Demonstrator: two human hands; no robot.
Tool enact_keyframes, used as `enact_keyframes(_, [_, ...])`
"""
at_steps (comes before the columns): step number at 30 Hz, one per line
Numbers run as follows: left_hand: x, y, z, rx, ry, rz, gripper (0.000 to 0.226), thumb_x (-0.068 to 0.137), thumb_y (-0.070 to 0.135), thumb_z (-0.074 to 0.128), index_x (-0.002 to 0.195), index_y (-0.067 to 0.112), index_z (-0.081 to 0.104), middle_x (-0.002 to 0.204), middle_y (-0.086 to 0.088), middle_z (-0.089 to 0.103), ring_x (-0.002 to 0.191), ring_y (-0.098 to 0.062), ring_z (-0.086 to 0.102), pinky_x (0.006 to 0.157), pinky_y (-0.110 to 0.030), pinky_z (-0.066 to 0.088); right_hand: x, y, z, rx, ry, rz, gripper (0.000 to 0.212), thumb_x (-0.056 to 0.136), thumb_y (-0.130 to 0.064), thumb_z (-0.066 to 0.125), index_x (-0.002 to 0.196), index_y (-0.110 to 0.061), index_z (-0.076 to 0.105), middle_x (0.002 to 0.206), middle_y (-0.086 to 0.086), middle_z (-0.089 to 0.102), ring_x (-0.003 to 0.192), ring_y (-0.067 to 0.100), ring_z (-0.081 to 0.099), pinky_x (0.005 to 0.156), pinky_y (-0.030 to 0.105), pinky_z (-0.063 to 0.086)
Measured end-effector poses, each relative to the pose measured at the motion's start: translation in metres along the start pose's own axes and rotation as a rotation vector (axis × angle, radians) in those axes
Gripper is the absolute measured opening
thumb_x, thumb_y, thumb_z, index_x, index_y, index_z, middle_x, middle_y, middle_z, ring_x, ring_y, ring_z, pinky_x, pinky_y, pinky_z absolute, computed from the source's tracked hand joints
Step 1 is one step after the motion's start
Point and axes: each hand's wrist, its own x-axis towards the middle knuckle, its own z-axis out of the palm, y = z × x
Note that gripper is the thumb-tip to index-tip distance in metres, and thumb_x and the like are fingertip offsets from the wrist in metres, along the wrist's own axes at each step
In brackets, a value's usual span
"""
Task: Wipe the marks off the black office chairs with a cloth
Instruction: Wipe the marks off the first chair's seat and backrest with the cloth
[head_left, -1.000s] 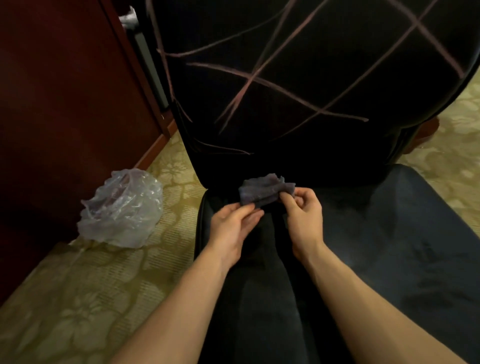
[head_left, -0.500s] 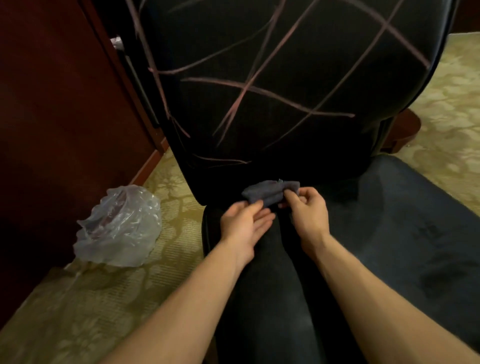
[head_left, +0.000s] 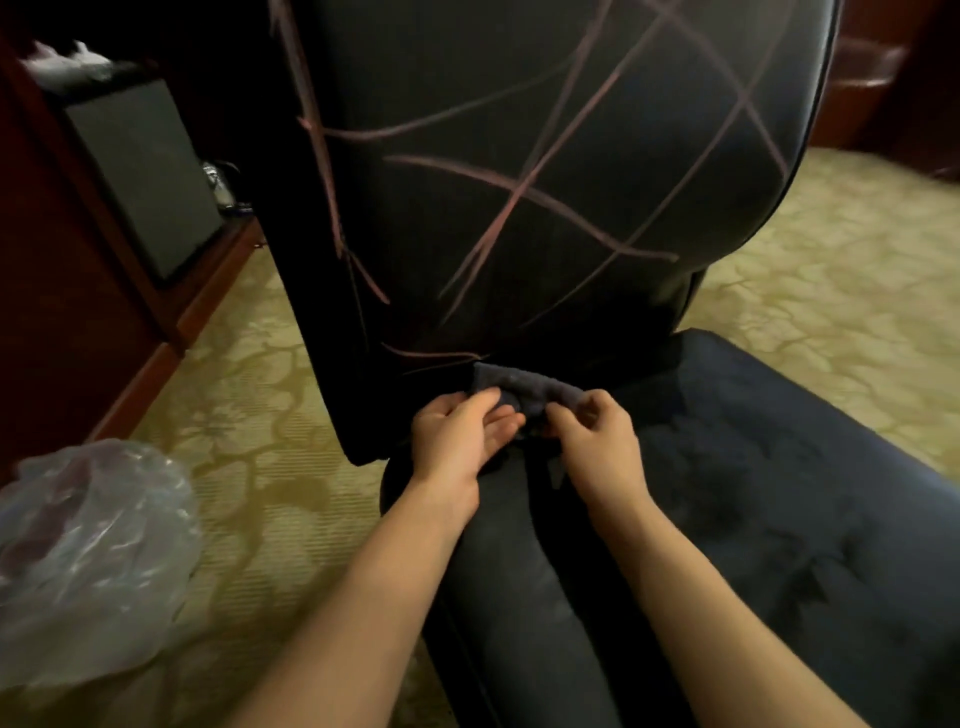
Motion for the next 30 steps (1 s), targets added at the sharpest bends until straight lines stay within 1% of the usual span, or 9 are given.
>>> enact_keyframes(3, [0.004,0.008,0.012,-0.026,-0.04,-0.004,0.011,0.096,0.001,0.058,0.085,0.0,0.059,0.075,-0.018,0.063,0.046,-0.011,0.066,0.051,-0.018,0.056,0.027,-0.015,0.01,0.204,0.05,0.123,0.023,0.068,-0.04,0.064,0.077,-0.02,0.059,0.074,0.008,0.07,0.072,0.03,0.069,0.072,0.049,0.058])
enact_keyframes(7, [0.006,0.004,0.028,-0.156,-0.04,-0.06,0.019,0.096,0.0,0.059,0.077,0.001,0.057,0.073,-0.017,0.062,0.044,-0.012,0.064,0.049,-0.017,0.055,0.044,-0.027,0.018,0.301,0.112,0.212,0.012,0.089,-0.022,0.061,0.081,-0.019,0.052,0.07,0.008,0.058,0.053,0.019,0.056,0.048,0.029,0.046])
enact_keyframes(10, [0.008,0.001,0.027,-0.298,0.019,-0.081,0.011,0.093,-0.004,0.062,0.082,-0.004,0.06,0.079,-0.019,0.065,0.063,-0.021,0.068,0.05,-0.02,0.056,0.044,-0.031,0.029,0.407,0.092,0.272,0.008,0.095,-0.013,0.055,0.089,-0.014,0.051,0.068,0.006,0.051,0.047,0.012,0.05,0.035,0.02,0.037])
enact_keyframes(12, [0.008,0.002,0.021,-0.375,0.056,-0.039,0.005,0.091,-0.005,0.063,0.094,-0.009,0.063,0.088,-0.022,0.068,0.074,-0.024,0.07,0.056,-0.021,0.058,0.037,-0.038,0.04,0.506,0.053,0.274,0.003,0.097,-0.008,0.052,0.099,-0.011,0.052,0.068,0.005,0.051,0.045,0.009,0.051,0.037,0.019,0.039])
enact_keyframes(15, [0.006,0.006,0.009,-0.416,0.113,0.036,0.021,0.091,-0.006,0.062,0.111,-0.011,0.062,0.101,-0.024,0.068,0.079,-0.024,0.069,0.064,-0.023,0.06,0.024,-0.05,0.057,0.591,0.061,0.313,0.008,0.096,-0.005,0.051,0.103,-0.009,0.053,0.072,0.007,0.056,0.052,0.012,0.055,0.044,0.022,0.046])
enact_keyframes(21, [-0.007,0.019,-0.042,-0.544,0.26,0.164,0.023,0.091,-0.01,0.058,0.114,-0.013,0.059,0.083,-0.019,0.065,0.07,-0.022,0.068,0.059,-0.021,0.058,-0.019,-0.053,0.102,0.507,-0.032,0.25,0.016,0.075,-0.024,0.062,0.083,-0.018,0.05,0.091,0.019,0.063,0.078,0.027,0.063,0.072,0.042,0.054])
enact_keyframes(24, [-0.014,0.029,-0.064,-0.525,0.322,0.259,0.01,0.09,-0.006,0.062,0.1,-0.006,0.063,0.081,-0.016,0.069,0.069,-0.019,0.072,0.064,-0.023,0.058,-0.038,-0.052,0.115,0.59,-0.199,0.293,0.006,0.093,-0.011,0.059,0.095,-0.011,0.053,0.102,0.02,0.067,0.082,0.025,0.069,0.07,0.034,0.058])
enact_keyframes(27, [-0.016,0.037,-0.068,-0.454,0.267,0.256,0.004,0.091,-0.005,0.061,0.091,-0.002,0.063,0.081,-0.016,0.069,0.074,-0.022,0.072,0.074,-0.027,0.061,-0.033,-0.055,0.106,0.626,-0.208,0.273,0.005,0.096,-0.006,0.056,0.093,-0.007,0.051,0.085,0.016,0.064,0.067,0.018,0.064,0.062,0.028,0.056])
enact_keyframes(30, [-0.011,0.031,-0.056,-0.441,0.203,0.226,0.008,0.092,-0.006,0.059,0.086,-0.001,0.062,0.077,-0.015,0.068,0.071,-0.022,0.07,0.073,-0.025,0.061,-0.019,-0.057,0.089,0.601,-0.185,0.228,0.011,0.096,-0.002,0.053,0.088,-0.008,0.05,0.073,0.012,0.058,0.057,0.015,0.059,0.051,0.022,0.052])
